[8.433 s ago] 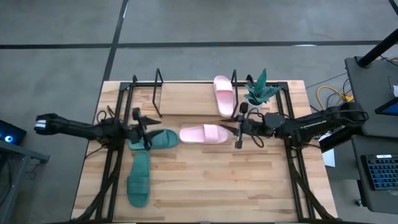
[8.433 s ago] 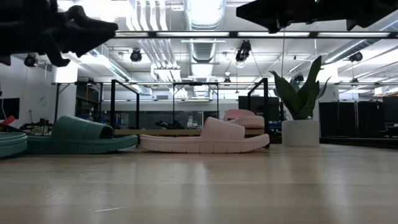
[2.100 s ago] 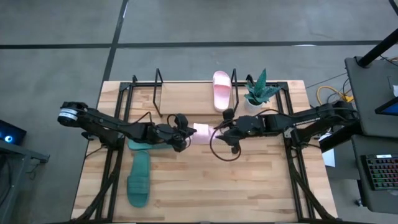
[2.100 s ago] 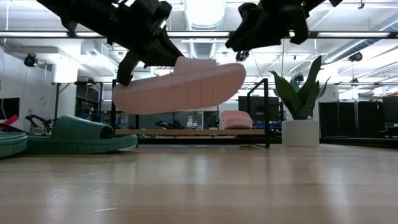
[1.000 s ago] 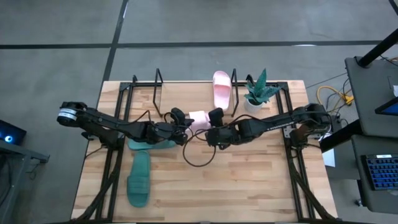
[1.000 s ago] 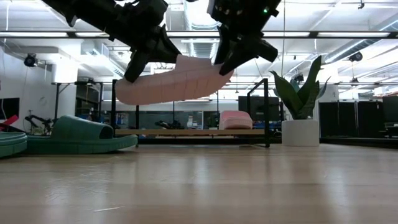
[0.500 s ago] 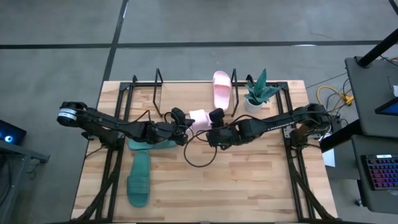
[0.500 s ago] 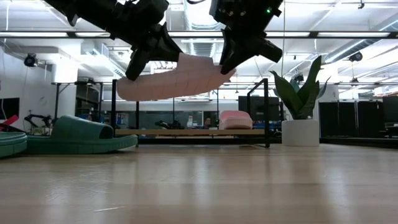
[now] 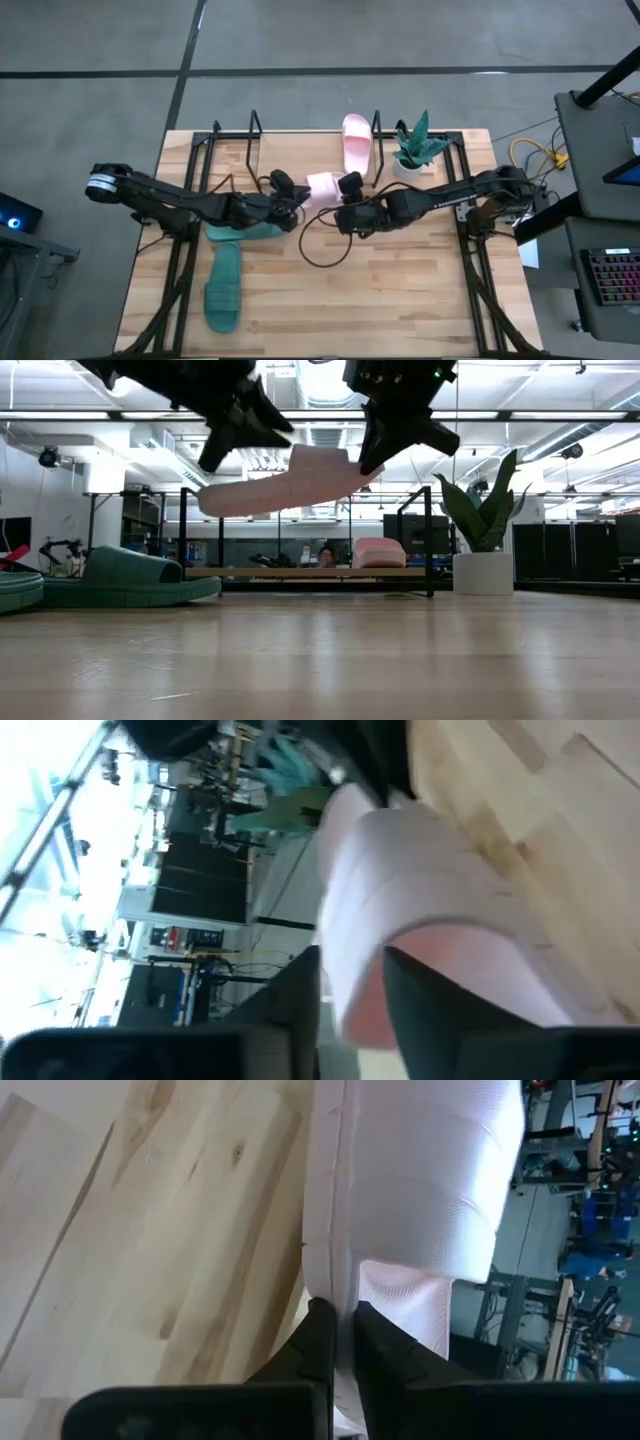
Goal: Pick and place slides into the shelf
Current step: Put the pink slipper on the shelf
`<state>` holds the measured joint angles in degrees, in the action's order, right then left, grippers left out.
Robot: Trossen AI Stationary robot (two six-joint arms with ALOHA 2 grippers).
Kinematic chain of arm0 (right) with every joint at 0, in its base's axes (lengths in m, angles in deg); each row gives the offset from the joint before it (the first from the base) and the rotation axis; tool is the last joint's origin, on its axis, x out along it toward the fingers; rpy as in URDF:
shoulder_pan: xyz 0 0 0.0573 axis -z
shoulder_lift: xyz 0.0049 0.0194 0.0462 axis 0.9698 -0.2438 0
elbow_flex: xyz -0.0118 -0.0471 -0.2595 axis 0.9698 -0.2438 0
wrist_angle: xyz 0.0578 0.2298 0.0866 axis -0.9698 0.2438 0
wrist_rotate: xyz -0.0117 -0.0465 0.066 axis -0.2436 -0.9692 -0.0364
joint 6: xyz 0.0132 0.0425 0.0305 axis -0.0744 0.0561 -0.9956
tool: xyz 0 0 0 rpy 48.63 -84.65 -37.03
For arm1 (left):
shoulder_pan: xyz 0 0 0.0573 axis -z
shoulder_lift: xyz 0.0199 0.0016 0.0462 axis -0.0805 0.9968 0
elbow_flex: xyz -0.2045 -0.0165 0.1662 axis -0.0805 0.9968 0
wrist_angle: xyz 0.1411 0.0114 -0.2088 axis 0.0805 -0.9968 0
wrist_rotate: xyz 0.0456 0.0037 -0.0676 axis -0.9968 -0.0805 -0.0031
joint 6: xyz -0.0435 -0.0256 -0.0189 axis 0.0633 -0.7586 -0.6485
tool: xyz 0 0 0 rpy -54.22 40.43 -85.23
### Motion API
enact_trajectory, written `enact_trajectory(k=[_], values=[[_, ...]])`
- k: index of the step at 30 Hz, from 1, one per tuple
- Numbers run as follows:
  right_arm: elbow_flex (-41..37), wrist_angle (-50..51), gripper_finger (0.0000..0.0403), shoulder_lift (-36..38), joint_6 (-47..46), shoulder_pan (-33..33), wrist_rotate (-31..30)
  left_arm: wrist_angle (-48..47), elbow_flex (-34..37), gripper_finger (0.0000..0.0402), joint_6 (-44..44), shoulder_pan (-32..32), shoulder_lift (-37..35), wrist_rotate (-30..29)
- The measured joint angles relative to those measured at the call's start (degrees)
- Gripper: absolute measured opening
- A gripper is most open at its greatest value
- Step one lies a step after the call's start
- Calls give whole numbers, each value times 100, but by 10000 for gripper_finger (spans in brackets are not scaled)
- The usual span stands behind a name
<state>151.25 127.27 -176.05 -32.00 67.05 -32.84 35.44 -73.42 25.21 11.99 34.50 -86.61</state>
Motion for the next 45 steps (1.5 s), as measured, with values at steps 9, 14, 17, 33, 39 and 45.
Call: enact_trajectory(k=[9,14,17,33,39,45], values=[[-270,4,13,598,-39,-1,245,-939,8,170,-47,26,-1290,399],[-595,-494,13,1143,253,-5,1235,-969,150,171,-57,28,-2045,1365],[-841,-894,12,1480,664,-15,1813,-979,227,171,-63,31,-2360,1885],[-2802,-3694,12,3512,1708,111,4110,-851,295,171,13,28,-2570,2970],[-3280,-4515,12,3710,1589,379,4794,-155,295,171,291,24,-2206,3776],[-3305,-4516,13,3566,1578,536,5035,608,295,171,461,24,-1805,4065]])
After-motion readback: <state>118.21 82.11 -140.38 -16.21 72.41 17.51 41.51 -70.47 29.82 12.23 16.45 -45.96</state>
